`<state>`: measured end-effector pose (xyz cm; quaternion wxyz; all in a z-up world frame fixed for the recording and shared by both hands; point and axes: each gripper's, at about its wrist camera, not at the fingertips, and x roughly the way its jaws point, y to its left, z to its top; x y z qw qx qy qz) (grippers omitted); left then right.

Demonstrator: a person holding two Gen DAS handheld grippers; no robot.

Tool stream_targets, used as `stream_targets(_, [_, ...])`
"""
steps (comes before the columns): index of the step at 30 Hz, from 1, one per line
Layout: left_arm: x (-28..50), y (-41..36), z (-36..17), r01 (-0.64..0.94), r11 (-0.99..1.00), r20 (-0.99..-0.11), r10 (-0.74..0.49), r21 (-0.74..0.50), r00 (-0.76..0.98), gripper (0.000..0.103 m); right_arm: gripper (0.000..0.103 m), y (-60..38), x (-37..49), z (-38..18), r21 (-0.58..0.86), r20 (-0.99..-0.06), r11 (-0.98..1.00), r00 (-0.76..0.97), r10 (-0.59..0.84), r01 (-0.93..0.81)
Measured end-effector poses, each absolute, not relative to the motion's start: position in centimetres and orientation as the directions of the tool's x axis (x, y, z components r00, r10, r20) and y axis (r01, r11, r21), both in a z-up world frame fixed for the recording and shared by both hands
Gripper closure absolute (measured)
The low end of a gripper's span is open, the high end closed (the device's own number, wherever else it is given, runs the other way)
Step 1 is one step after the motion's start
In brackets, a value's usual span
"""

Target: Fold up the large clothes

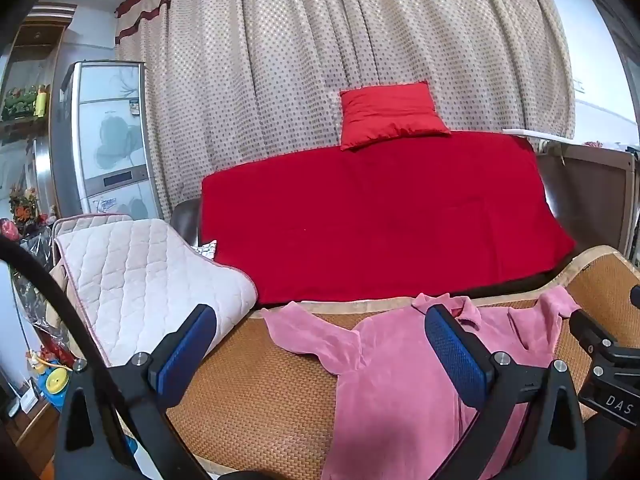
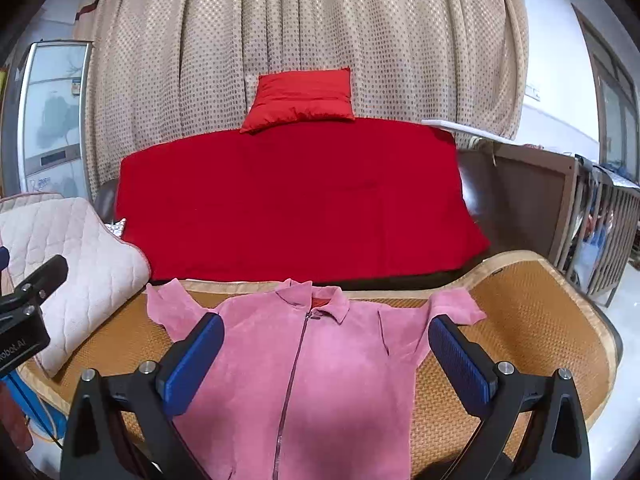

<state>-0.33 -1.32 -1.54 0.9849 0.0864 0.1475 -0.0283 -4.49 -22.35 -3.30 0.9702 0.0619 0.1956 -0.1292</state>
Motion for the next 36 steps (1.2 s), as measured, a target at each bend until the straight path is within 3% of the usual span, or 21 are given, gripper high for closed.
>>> stream_targets(36, [3.2,-2.3,-2.1,0.133,0.974,-0.371,-0.057,0.182,0.927,0.000,0.000,-22.5,-2.7,-3.1,0.001,-0.424,0.957,0.867,-0.263,0.290])
